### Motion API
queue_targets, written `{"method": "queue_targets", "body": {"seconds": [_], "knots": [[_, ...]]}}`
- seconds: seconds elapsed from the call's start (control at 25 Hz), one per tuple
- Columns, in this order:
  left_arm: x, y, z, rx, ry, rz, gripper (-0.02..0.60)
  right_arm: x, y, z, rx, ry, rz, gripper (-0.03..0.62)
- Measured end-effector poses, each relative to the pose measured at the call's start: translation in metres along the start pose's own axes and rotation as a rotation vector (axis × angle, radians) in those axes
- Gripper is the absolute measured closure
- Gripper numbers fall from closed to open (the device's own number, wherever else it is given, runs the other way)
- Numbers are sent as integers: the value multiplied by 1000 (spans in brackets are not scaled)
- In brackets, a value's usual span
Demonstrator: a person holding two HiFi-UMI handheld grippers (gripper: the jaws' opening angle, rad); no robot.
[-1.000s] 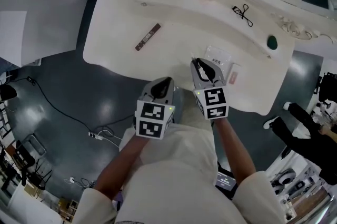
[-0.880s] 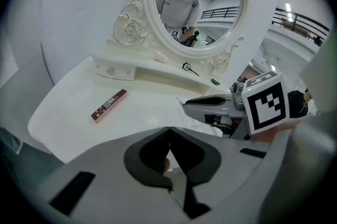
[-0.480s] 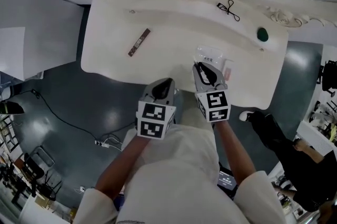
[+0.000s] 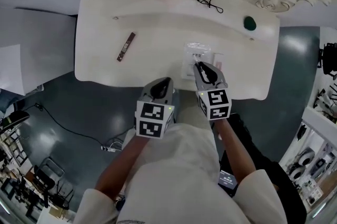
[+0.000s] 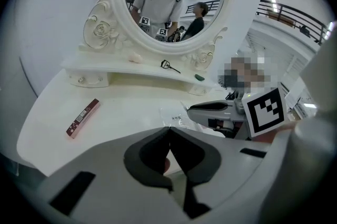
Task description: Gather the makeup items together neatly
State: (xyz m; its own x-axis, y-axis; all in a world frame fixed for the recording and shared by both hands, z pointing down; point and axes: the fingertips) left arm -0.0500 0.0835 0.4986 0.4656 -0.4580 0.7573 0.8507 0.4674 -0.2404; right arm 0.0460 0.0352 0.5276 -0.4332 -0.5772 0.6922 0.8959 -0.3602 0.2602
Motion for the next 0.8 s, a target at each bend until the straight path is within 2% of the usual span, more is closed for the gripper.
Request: {"method": "queue_targets", "body": {"seconds": [0.8], "knots": [[28, 36, -21, 91, -40, 53, 572, -30, 53, 15, 106, 16, 88, 531]]}}
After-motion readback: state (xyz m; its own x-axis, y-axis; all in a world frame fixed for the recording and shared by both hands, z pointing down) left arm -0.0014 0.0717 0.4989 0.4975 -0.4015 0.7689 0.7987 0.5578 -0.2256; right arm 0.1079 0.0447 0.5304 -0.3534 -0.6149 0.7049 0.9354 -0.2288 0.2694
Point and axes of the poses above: the fingertips, and each gripper's own axes: x forward along the fingers, y to its right, z out of its underside, and after that the axes turned 10 degrees about x, right-handed
